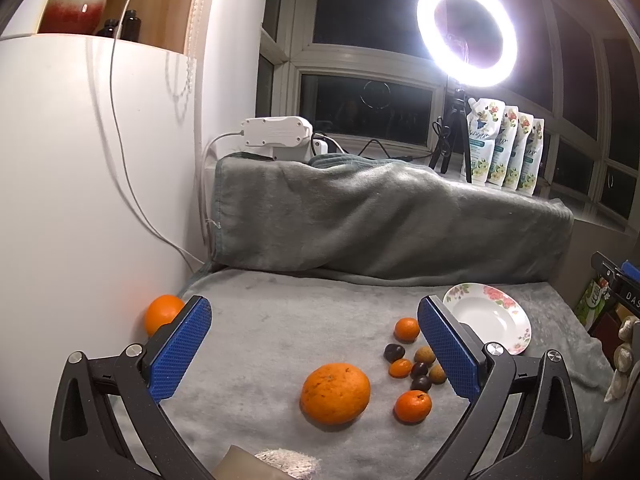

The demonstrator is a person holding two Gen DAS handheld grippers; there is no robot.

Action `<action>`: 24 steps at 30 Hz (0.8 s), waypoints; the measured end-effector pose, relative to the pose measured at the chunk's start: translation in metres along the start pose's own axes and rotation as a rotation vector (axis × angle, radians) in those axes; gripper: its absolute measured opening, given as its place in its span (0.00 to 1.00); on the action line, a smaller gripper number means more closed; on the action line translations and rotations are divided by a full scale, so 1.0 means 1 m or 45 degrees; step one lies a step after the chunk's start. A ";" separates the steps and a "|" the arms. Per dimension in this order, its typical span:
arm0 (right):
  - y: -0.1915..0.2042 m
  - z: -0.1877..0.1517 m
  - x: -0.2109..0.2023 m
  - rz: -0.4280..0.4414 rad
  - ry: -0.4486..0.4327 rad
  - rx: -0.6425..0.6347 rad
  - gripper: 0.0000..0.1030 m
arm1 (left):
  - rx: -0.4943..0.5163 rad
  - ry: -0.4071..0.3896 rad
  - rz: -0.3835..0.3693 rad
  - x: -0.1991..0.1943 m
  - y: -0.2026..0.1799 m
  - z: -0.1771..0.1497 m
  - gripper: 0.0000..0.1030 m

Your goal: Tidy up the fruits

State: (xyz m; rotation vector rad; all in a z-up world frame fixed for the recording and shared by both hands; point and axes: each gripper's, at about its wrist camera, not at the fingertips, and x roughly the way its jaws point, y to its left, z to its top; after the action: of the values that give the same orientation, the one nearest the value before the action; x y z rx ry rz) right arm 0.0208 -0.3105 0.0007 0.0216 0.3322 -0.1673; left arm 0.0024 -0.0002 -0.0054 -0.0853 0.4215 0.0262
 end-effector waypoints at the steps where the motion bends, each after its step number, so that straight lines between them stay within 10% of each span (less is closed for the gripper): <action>1: -0.001 0.000 0.000 -0.001 -0.001 0.001 1.00 | 0.001 0.001 0.001 0.000 0.000 0.000 0.99; 24: -0.003 -0.003 0.006 0.018 0.031 0.012 1.00 | 0.019 0.008 0.004 0.001 -0.009 0.001 0.99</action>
State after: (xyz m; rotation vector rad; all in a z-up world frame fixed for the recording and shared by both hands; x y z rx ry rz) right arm 0.0247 -0.3146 -0.0043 0.0353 0.3555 -0.1543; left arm 0.0045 -0.0089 -0.0042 -0.0702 0.4279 0.0260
